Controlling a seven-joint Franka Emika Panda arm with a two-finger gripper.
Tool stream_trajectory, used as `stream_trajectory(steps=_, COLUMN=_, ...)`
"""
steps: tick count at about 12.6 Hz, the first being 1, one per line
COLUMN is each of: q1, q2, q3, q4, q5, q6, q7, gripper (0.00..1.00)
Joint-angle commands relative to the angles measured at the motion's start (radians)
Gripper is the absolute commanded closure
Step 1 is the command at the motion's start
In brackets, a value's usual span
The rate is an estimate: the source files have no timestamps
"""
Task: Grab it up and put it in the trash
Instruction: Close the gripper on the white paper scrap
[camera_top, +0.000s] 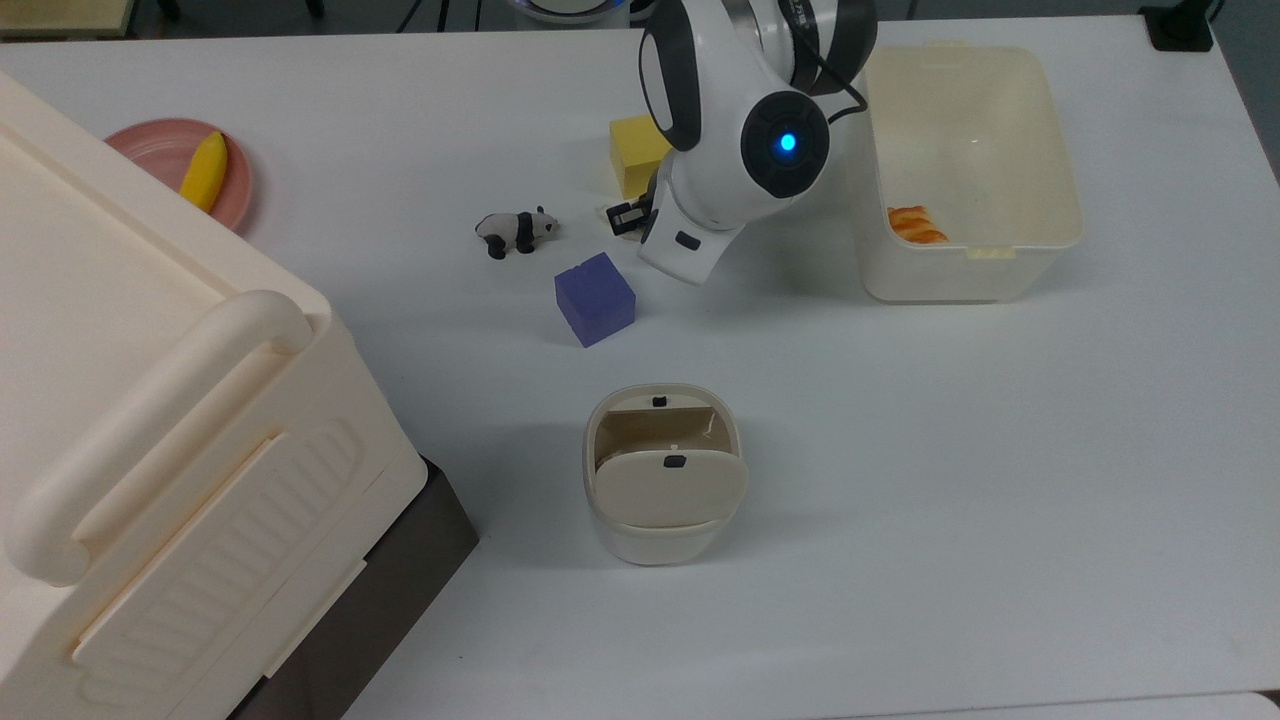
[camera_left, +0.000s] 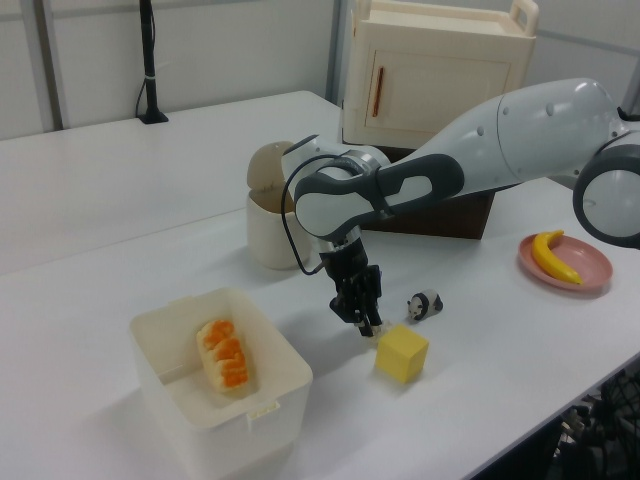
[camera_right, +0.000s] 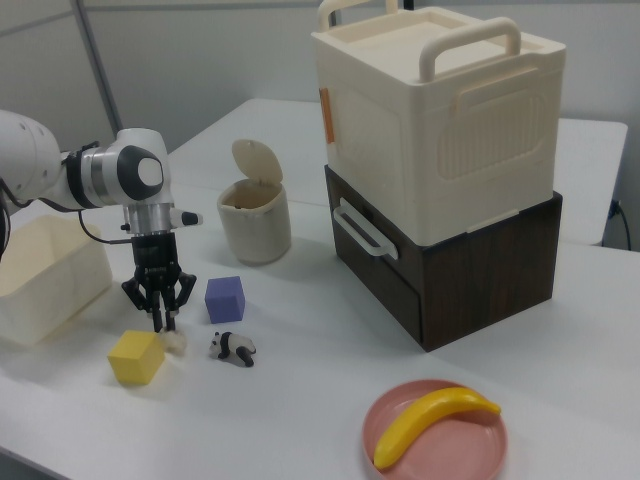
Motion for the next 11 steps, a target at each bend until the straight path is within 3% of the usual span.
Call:
stream_trajectory(steps=1, q1=0.001, q2=-0.006, q3=0.000, q4=-0.016, q5=-0.004, q6=0.022, q7=-0.014, gripper=1.00)
stream_trajectory(steps=8, q1=0.006, q2=-0.007, q3=-0.001, q4=-0.004, q5=0.001, q6=0.013, q7=-0.002, gripper=1.00)
stream_trajectory(steps=11, q1=0.010, q2=-0.014, q3=0.000, q4=0.066, q5=0.004, q6=-0.042, q7=-0.003, gripper=1.00)
